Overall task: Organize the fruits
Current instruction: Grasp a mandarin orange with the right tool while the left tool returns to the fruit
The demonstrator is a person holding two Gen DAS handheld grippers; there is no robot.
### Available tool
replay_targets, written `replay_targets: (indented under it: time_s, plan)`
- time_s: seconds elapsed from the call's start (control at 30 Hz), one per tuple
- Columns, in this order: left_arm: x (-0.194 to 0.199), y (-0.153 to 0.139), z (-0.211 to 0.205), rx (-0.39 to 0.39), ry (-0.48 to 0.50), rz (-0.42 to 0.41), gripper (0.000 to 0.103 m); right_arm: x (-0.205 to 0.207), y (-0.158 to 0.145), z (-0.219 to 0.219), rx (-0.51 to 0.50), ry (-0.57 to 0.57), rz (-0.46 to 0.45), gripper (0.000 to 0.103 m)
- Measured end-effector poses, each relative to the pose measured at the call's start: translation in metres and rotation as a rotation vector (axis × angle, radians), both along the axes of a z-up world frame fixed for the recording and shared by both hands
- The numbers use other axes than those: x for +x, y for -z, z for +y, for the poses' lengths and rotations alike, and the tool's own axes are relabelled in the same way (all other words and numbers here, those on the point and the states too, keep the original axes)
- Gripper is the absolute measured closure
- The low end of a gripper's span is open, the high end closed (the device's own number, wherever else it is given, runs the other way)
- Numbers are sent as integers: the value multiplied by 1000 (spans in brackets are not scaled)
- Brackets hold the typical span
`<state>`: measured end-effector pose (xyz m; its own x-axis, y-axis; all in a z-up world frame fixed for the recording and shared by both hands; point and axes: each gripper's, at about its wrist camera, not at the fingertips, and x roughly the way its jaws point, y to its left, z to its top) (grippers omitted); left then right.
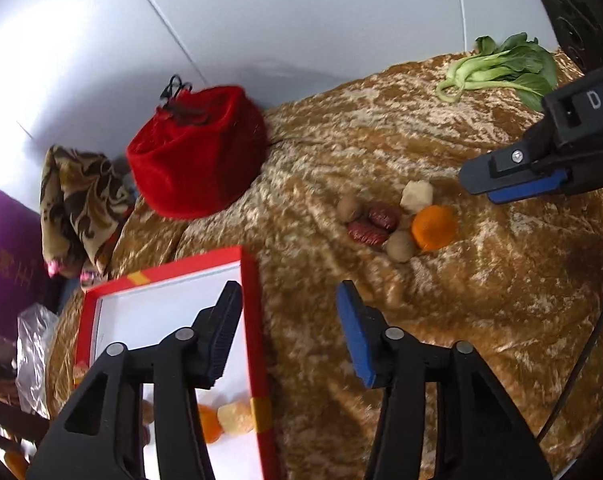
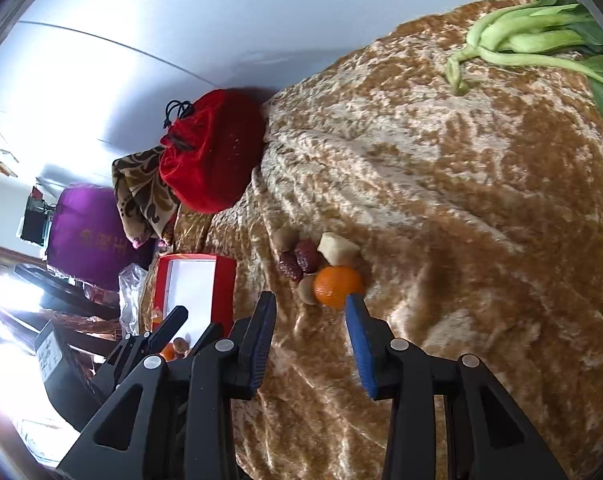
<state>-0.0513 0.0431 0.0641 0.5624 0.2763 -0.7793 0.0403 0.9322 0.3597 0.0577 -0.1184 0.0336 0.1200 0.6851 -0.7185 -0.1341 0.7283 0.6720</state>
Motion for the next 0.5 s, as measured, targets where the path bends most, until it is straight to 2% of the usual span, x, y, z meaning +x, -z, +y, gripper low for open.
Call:
replay_targets:
  time_s: [0.13, 0.27, 0.5]
  plan:
    - [2, -10, -13, 24, 3, -75, 52, 4, 0, -9, 0, 11, -4, 65]
    - [0, -22, -20, 34, -15, -143, 43, 9, -2, -19, 9, 30, -8, 65]
    - [2, -32, -37, 28, -7, -194, 42, 14, 0, -30, 5, 53, -5, 65]
